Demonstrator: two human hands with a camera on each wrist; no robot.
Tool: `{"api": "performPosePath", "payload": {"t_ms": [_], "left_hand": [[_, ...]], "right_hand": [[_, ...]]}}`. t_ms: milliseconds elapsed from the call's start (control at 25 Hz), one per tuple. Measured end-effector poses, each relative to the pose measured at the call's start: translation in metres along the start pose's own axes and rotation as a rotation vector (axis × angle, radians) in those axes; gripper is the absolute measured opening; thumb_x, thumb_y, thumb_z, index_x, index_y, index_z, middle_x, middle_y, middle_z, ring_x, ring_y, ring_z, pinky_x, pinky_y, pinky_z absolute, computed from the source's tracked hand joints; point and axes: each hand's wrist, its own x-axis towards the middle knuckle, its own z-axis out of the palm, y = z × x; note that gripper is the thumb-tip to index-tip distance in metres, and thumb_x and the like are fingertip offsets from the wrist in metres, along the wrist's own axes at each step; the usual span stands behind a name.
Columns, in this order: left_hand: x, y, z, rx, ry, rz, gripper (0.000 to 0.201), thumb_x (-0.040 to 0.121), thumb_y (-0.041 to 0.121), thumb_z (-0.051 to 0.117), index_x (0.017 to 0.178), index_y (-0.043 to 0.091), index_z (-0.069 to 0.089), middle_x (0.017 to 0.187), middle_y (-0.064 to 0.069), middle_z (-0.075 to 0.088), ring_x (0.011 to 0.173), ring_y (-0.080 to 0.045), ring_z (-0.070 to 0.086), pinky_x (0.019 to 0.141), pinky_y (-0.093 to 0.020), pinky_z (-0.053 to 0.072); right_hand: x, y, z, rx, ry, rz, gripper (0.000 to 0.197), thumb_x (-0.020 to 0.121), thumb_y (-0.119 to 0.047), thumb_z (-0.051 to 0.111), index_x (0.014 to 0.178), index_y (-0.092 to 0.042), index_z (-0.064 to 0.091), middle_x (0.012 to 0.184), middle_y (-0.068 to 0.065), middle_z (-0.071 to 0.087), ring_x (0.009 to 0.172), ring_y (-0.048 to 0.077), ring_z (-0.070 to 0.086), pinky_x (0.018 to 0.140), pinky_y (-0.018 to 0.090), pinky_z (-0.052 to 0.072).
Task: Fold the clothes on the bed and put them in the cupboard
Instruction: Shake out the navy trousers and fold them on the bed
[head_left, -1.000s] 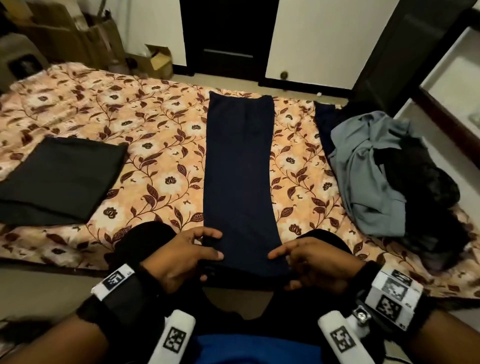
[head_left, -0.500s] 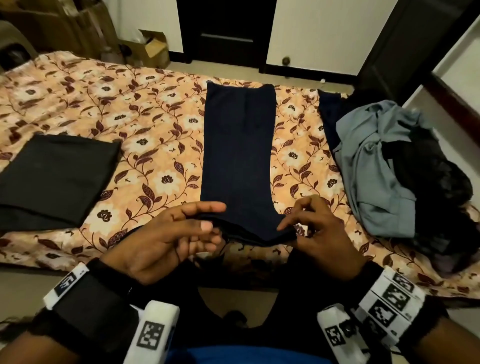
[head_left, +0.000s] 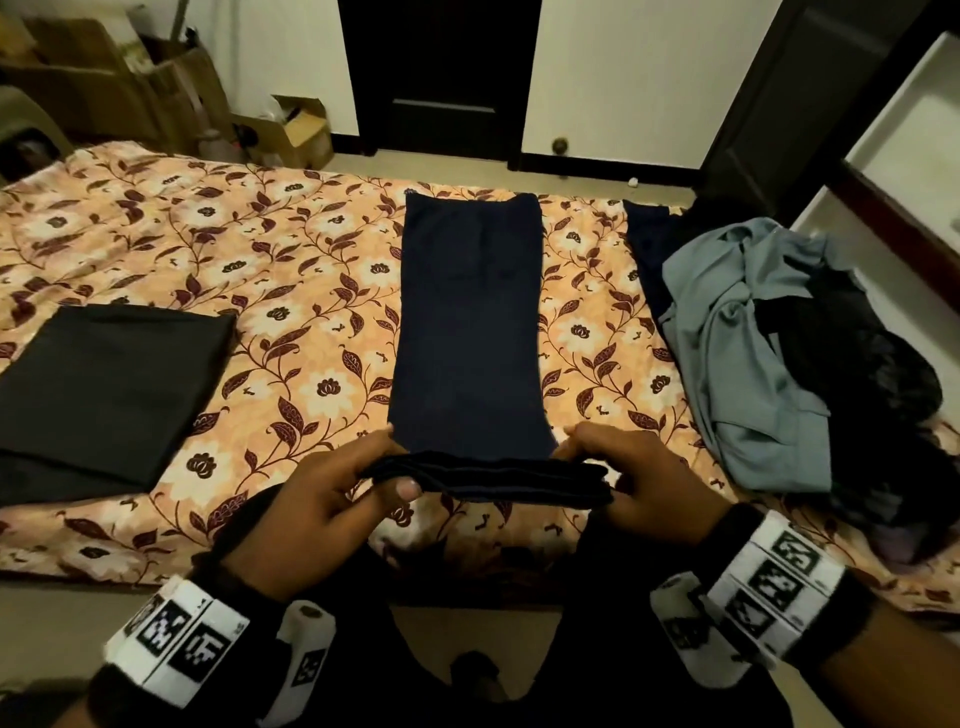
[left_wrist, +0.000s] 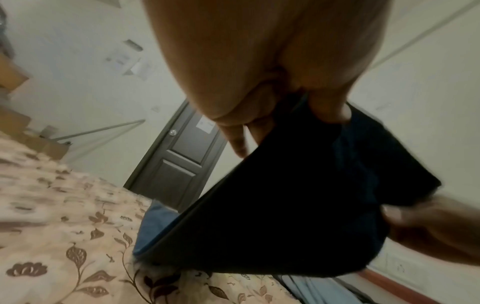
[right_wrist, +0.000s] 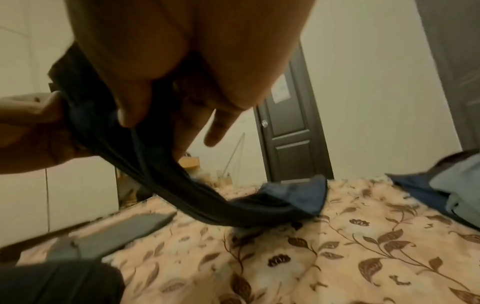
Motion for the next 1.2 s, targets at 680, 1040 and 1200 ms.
{"api": "performPosePath", "payload": {"t_ms": [680,1040,1200], "left_hand": [[0.182,-0.033,-0.043,-0.385,0.048,-0.243,0.030,0.090,0.033,0.059,0.113,0.014,0.065,0.100,0.000,0.073,0.097,-0.016,0.067,0.080,-0.028,0.056],[0.193,-0.235,0.028,-0.316,0.089,-0.988,0.029,0.094,0.029,0.063,0.114,0.008,0.058,0.106,-0.011,0.067,0.083,-0.023,0.063,0.075,-0.034,0.053],[0.188,-0.258,0.040,-0.277,0.341,-1.023,0.031,0.082,0.020,0.077,0.097,-0.005,0.067,0.094,-0.019,0.070,0.089,-0.035,0.066,0.077,-0.036,0.056]], "right_hand": [[0.139,0.056,-0.043,0.516,0.176,0.299,0.024,0.097,-0.025,0.052,0.120,-0.020,0.055,0.113,-0.002,0.065,0.105,0.015,0.063,0.092,0.035,0.052],[0.180,0.210,0.039,0.370,0.147,0.934,0.050,0.090,-0.025,0.065,0.132,-0.005,0.046,0.127,0.013,0.059,0.110,0.030,0.060,0.095,0.039,0.048],[0.156,0.215,0.070,0.741,0.396,0.936,0.022,0.089,-0.007,0.065,0.110,-0.001,0.062,0.102,0.015,0.070,0.087,0.026,0.068,0.067,0.029,0.057]]}}
